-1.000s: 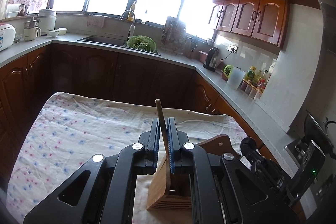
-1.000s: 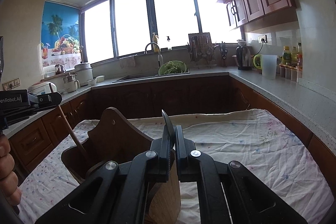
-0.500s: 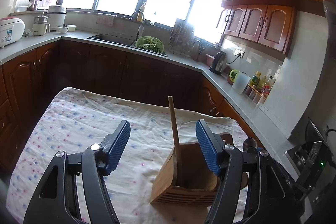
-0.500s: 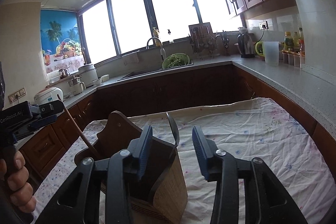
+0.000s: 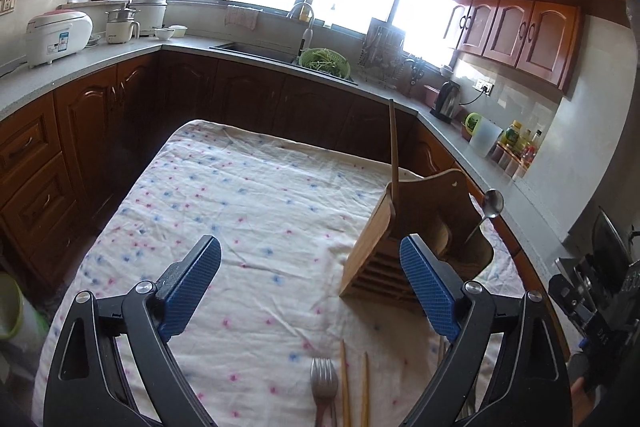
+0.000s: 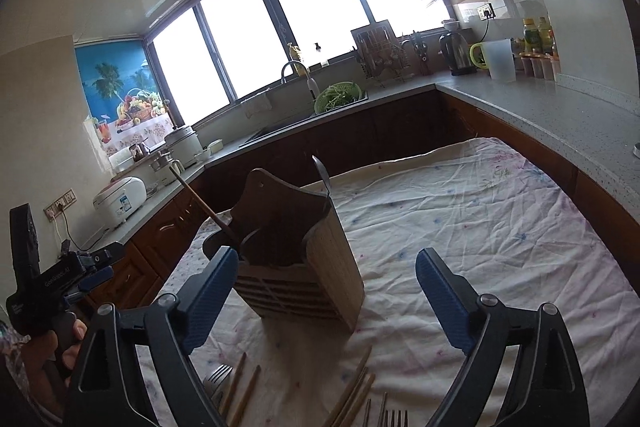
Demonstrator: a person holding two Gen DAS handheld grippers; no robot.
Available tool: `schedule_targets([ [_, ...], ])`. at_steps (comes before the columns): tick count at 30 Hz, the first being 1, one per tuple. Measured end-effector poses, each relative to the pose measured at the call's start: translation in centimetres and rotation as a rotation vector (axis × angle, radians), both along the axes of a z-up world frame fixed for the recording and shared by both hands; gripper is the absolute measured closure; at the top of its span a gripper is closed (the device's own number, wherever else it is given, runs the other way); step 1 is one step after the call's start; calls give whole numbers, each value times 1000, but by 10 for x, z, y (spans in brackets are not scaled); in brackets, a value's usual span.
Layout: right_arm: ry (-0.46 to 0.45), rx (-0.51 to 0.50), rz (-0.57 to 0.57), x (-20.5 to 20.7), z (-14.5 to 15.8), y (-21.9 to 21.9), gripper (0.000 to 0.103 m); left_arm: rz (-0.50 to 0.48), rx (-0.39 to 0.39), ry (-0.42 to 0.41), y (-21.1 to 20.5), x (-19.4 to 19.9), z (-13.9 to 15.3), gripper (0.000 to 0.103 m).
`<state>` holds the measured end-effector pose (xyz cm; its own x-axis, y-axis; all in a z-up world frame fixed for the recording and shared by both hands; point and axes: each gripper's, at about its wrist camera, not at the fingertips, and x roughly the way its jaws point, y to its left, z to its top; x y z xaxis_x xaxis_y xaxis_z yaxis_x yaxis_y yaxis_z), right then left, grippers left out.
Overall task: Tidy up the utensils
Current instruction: 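Move both open tools back down toward the remaining chopsticks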
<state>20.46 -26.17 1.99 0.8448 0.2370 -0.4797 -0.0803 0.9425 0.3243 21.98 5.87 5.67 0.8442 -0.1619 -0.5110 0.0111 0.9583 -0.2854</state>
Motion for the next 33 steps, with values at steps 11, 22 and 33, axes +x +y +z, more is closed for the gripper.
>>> schedule_targets([
  [11, 50, -51, -13, -78, -3, -8, 8, -58, 27, 30, -12, -66, -13, 10],
  [22, 79, -62, -56, -127, -10, -23, 8, -139, 35, 82, -34, -99, -39, 10],
  [33, 118, -69, -58, -133, -21, -24, 8, -172, 60, 122, -44, -104, -52, 10],
])
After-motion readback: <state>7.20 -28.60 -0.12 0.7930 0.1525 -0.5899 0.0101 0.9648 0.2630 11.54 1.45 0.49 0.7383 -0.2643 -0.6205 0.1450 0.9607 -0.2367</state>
